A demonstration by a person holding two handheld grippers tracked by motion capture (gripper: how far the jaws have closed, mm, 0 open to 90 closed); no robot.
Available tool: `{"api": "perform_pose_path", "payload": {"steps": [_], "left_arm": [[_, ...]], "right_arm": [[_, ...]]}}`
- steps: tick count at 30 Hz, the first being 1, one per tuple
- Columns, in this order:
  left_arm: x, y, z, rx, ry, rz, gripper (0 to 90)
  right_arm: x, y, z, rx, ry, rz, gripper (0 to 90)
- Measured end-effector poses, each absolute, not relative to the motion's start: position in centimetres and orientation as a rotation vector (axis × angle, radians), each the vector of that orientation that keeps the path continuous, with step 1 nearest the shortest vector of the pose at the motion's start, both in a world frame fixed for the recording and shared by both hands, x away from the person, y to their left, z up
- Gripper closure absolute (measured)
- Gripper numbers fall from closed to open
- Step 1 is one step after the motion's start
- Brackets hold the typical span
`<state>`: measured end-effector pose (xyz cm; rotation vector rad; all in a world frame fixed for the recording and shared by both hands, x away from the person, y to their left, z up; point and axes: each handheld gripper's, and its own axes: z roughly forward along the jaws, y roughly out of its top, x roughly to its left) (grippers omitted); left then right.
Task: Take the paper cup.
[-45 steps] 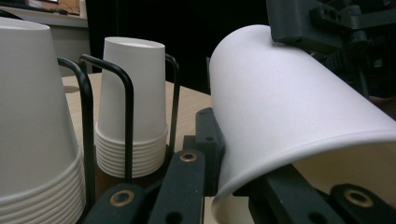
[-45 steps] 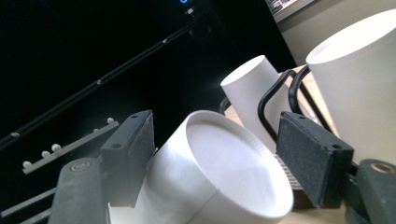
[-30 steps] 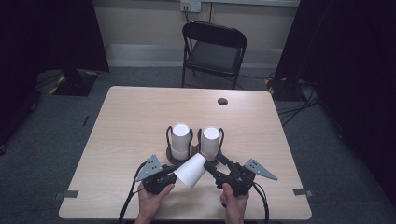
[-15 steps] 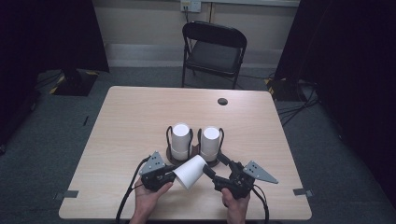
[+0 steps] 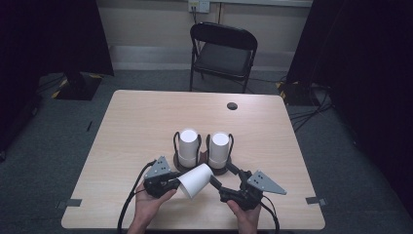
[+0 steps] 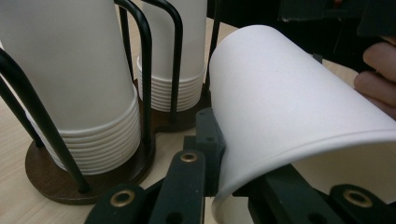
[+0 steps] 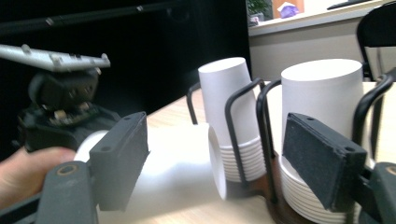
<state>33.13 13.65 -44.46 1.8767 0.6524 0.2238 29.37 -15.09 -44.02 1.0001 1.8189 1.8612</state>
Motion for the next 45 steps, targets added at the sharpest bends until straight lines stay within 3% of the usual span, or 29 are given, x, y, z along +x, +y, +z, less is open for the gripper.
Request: {"api": "perform_pose_path", "payload": {"steps": [21, 45], "left_arm": [[34.1, 13.8, -43.3, 2.084, 0.659, 0.165, 86.0], [35.2, 12.5, -42.6, 2.269, 0.711, 0.067, 86.2]], "right_arm": [[28.6, -14.0, -44.1, 0.858, 1.974, 1.741, 14.2], [28.1, -11.7, -44.8, 0.566, 2.256, 1.390, 19.8]]}}
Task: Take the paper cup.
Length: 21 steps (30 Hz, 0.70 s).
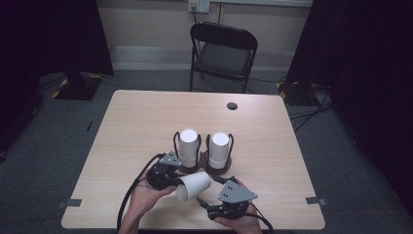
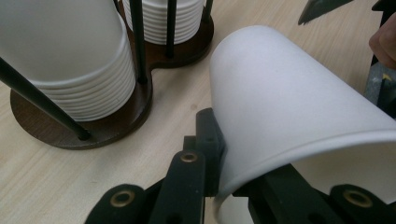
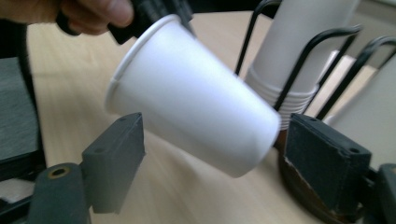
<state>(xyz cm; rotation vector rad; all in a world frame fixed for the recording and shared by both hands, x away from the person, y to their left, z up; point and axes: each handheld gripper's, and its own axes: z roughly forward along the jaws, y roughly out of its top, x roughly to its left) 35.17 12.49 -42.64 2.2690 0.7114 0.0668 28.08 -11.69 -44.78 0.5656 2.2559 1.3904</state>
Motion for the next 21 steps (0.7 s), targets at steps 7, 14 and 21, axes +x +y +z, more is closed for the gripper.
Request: {"api": "perform_pose_path", "payload": {"steps": [7, 14, 21], "left_arm": [[35.3, 12.2, -42.1, 2.305, 0.707, 0.059, 86.3], [35.4, 11.6, -42.1, 2.357, 0.663, 0.011, 86.2], [35.5, 11.2, -41.9, 2.385, 0.673, 0.000, 86.2]], "right_arm": [[28.0, -11.0, -44.9, 0.493, 2.284, 1.305, 14.7], [28.0, -10.2, -45.4, 0.385, 2.299, 1.191, 14.8], [28.3, -9.3, -45.6, 0.315, 2.311, 1.116, 12.3]]}}
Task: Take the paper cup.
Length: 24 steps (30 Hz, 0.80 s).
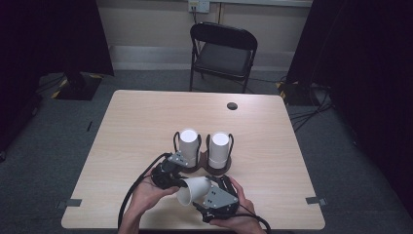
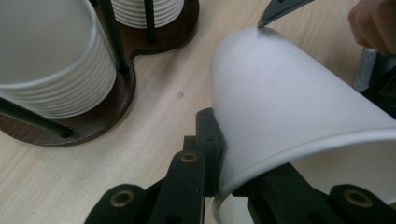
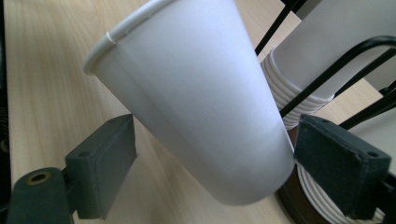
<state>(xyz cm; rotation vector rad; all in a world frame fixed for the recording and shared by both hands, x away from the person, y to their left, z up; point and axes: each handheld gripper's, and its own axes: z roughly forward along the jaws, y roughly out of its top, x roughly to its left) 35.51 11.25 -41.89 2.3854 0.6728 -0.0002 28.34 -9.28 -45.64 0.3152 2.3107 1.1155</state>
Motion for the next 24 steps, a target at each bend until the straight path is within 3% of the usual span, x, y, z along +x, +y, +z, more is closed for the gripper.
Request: {"api": "perform_pose_path", "payload": {"steps": [21, 24], "left_arm": [[35.7, 9.0, -42.0, 2.395, 0.642, -0.080, 86.4], [35.8, 8.8, -42.2, 2.400, 0.656, -0.078, 87.6]], "right_arm": [[28.1, -7.0, -46.1, 0.144, 2.261, 1.064, 14.9], [28.0, -6.9, -46.0, 0.140, 2.249, 1.094, 18.3]]}}
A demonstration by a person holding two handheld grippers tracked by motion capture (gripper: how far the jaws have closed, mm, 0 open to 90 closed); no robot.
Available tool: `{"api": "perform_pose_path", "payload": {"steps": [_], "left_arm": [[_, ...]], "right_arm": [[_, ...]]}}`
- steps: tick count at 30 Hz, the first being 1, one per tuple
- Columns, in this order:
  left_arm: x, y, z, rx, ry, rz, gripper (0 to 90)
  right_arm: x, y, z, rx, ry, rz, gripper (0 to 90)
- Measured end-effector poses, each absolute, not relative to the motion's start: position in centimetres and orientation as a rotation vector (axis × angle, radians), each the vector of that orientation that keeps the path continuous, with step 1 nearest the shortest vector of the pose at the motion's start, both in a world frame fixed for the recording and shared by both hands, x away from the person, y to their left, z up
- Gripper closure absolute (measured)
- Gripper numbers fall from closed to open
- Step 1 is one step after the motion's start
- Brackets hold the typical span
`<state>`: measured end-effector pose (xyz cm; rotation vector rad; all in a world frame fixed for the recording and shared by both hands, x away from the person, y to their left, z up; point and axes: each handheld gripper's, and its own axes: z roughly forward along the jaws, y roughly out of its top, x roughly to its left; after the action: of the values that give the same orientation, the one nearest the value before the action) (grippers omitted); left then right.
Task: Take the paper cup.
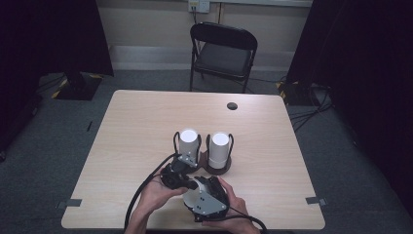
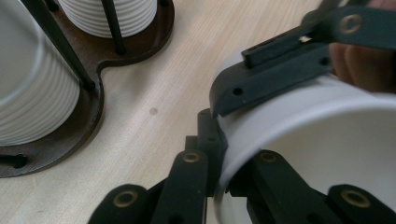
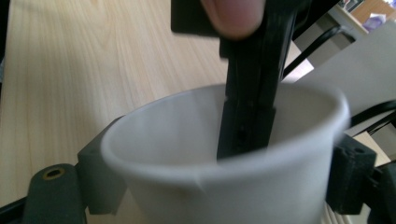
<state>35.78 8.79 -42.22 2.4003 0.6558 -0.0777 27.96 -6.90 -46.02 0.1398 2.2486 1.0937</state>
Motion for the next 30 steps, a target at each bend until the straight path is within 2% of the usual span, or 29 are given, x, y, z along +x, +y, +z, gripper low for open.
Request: {"api": "perform_pose_path", "payload": {"steps": [12, 30], "left_arm": [[36.0, 8.8, -42.5, 2.393, 0.674, -0.079, 87.4], [35.7, 9.6, -42.2, 2.283, 0.700, -0.062, 85.0]], "right_arm": [[27.9, -7.0, -45.9, 0.167, 2.227, 1.127, 21.7], [28.4, -7.7, -45.5, 0.265, 2.212, 1.184, 23.4]]}}
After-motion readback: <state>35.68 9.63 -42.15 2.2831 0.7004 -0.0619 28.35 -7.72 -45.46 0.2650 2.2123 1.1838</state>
